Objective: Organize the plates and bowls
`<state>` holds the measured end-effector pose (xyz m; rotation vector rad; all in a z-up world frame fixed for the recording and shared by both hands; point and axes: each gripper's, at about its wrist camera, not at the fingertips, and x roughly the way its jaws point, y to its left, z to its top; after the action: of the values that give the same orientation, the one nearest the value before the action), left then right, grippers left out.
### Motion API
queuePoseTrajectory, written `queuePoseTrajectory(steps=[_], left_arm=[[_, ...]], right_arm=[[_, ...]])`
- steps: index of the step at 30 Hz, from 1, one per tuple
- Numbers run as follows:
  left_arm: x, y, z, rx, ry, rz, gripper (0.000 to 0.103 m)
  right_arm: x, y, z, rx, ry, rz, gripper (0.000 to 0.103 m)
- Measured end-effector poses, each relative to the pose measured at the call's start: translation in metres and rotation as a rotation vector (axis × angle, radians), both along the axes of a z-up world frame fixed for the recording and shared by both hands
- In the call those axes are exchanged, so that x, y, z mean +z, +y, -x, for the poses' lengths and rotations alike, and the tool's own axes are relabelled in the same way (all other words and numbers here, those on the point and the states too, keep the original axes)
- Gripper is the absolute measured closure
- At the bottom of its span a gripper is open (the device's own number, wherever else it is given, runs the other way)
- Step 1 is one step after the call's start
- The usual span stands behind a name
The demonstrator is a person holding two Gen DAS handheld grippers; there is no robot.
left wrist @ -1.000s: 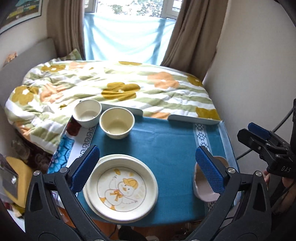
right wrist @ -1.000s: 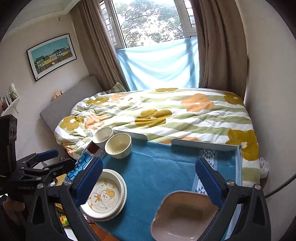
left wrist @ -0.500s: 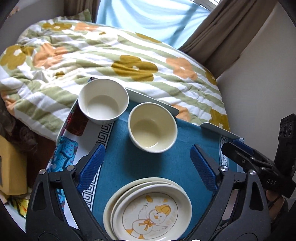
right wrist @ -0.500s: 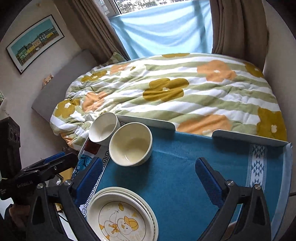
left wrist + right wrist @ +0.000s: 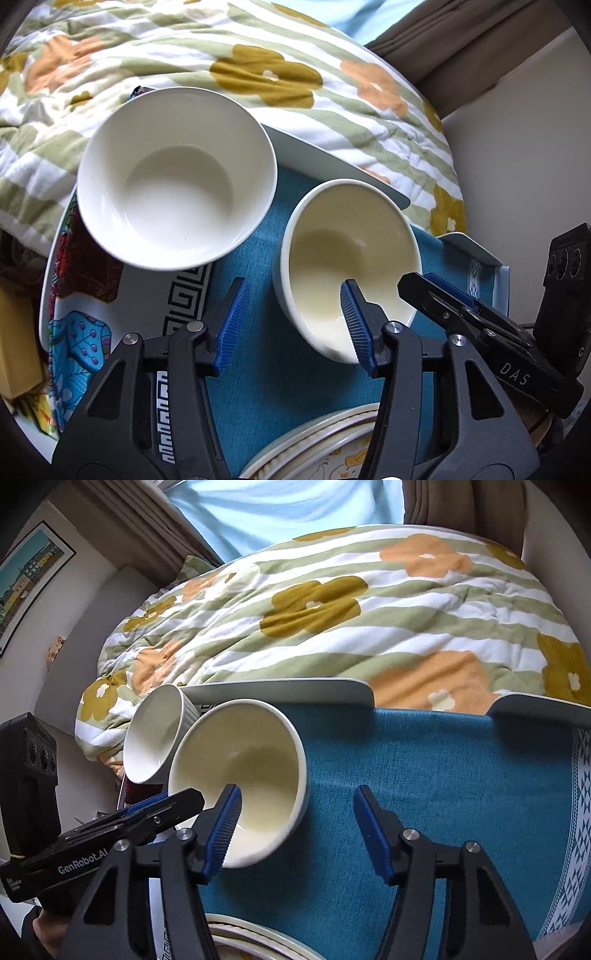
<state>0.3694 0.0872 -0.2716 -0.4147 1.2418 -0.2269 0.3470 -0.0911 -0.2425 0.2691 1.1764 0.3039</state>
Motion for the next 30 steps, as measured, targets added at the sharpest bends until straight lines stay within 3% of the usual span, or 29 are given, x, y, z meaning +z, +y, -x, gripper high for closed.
queuePoseTrajectory(steps=[5, 7, 8, 13, 30], left_arm=[[-0.007, -0.003, -0.008, -0.01, 0.003, -0.022, 0.071], [-0.009, -0.003, -0.009, -0.011, 0.002, -0.032, 0.081], [-0.009, -0.004, -0.009, -0.009, 0.001, -0.034, 0.084], [-0.008, -0.005, -0.01, -0.008, -0.002, -0.05, 0.085], [0.011, -0.021, -0.005, -0.036, -0.053, -0.111, 0.085]], right_arm=[[-0.009, 0.003, -0.007, -0.002, 0.016, -0.005, 0.057], [-0.012, 0.006, -0.009, 0.008, 0.024, -0.007, 0.07], [-0.014, 0.007, -0.01, 0.012, 0.028, -0.011, 0.072], [-0.02, 0.01, -0.012, 0.006, 0.054, -0.015, 0.086], [-0.011, 0.007, -0.011, 0.016, 0.028, 0.008, 0.088]])
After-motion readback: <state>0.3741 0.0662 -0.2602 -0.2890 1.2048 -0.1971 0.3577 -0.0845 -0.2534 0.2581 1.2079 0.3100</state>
